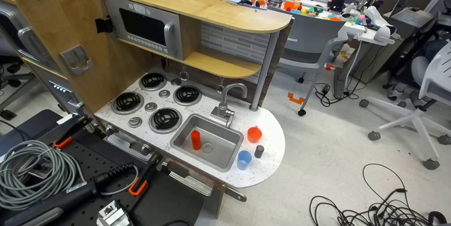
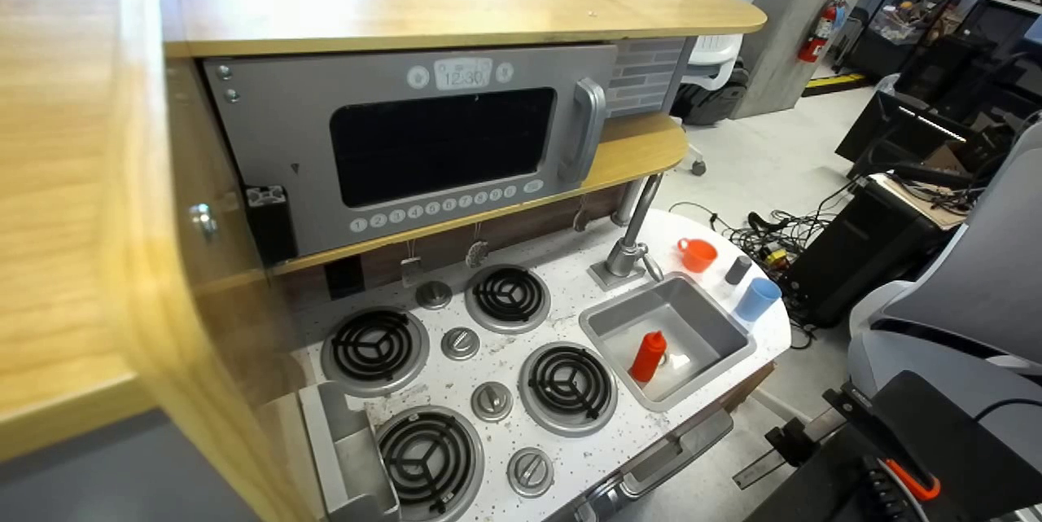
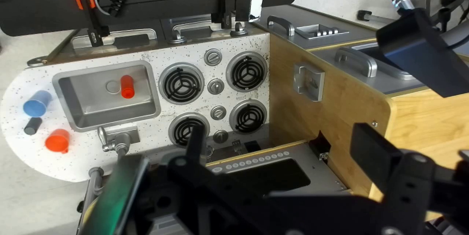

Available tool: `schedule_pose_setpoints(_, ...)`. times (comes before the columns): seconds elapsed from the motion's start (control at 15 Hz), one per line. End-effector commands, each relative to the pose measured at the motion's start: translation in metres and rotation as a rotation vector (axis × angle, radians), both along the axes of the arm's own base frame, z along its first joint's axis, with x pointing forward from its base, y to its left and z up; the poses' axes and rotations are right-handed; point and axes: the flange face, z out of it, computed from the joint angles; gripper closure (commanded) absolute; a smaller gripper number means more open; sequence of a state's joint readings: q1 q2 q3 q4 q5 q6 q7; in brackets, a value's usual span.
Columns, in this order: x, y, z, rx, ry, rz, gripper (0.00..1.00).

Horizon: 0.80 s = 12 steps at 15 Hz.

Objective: Place the light blue cup in the sink

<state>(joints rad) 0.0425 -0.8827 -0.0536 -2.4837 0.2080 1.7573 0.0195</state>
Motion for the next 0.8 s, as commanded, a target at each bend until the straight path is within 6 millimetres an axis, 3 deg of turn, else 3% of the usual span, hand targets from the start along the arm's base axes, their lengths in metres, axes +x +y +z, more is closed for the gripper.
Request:
schedule_pose_setpoints(0.0,0.0,0.0,0.0,0.0,0.001,0.0,0.0)
schedule_pose_setpoints(0.2,0.004,-0.004,0.0,-0.001,0.009,-0.002,0.0)
schedule_pose_setpoints(0.53,0.03,-0.047,-0.013,-0.091,-0.004,0.007,0.0)
schedule_pose_setpoints(0.67,0.047,-0.079,-0.029,-0.143,0.001,0.03,0.0)
schedule_pose_setpoints(0.73,0.065,-0.067,-0.062,-0.171,-0.004,0.054,0.0)
